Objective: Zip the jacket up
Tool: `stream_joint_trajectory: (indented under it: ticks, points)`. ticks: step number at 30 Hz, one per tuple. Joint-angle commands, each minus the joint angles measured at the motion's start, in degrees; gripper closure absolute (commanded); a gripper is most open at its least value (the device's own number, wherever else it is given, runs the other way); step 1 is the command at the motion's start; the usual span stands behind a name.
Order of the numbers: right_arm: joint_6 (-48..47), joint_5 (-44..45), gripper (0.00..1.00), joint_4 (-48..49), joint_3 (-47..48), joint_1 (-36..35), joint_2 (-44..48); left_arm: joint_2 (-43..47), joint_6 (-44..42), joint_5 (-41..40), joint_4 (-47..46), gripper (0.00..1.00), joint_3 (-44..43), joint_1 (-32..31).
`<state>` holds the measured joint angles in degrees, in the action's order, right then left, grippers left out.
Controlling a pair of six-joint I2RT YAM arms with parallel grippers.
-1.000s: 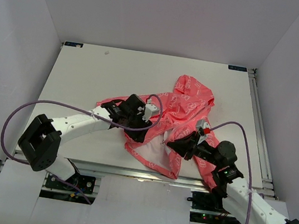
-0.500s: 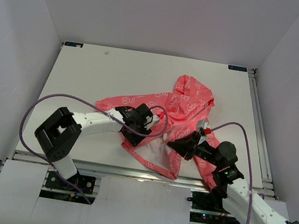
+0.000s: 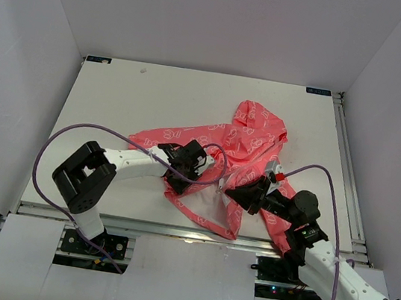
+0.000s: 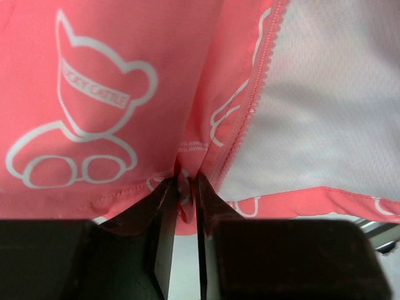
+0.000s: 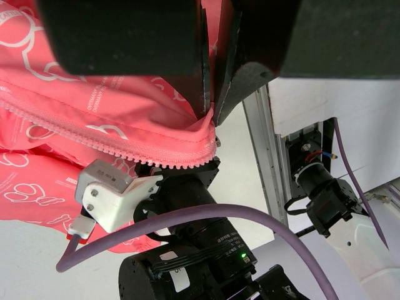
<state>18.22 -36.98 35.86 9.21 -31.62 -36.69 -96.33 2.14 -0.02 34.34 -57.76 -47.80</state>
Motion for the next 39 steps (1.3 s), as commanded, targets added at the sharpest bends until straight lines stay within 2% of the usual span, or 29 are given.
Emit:
stream_joint_trajectory:
  ticks: [1,3,7,10,11,13,20,25,32,36,39]
  points:
    - [-0.82,0.68,0.92,1.06,0.45,-0.20,0.74,-0.44,0.76,3.28,-0.68,0.95,1.06,-0.28]
    - [-0.82,0.68,0.92,0.97,0.55,-0.20,0.74,0.80,0.99,3.28,-0.95,1.00,1.29,-0.28]
    - [-1.00,0.77,0.92,0.75,0.94,-0.20,0.48,3.31,1.91,3.94,-1.17,0.98,0.89,-0.24]
    - [-1.22,0.93,0.92,0.48,1.12,-0.20,0.30,4.92,2.54,5.38,-1.17,0.71,-0.01,-0.26]
    - [-1.26,0.99,0.92,0.40,1.16,-0.20,0.30,5.09,2.36,5.88,-0.92,0.74,-0.32,-0.28]
    - [-1.18,1.04,0.92,0.28,1.24,-0.20,0.38,5.35,2.25,5.54,-0.20,0.98,-0.99,-0.28]
    - [-1.32,1.01,0.92,0.35,1.57,-0.20,-0.24,6.57,3.10,6.19,-0.86,1.00,-2.44,0.44]
    - [-1.19,1.35,0.92,0.60,1.35,-0.20,-0.63,9.49,5.85,9.23,-5.01,1.00,-2.43,3.09]
    - [-0.25,0.21,0.92,3.38,1.44,-0.29,-3.85,17.90,9.31,18.67,-18.72,1.00,1.86,5.52]
    - [0.38,0.73,0.92,5.19,1.62,-0.48,-5.24,21.11,12.03,23.79,-31.79,1.00,6.97,5.52]
    - [0.19,2.02,0.92,6.09,2.43,-0.81,-6.37,23.31,15.00,25.36,-47.80,1.00,13.66,5.48]
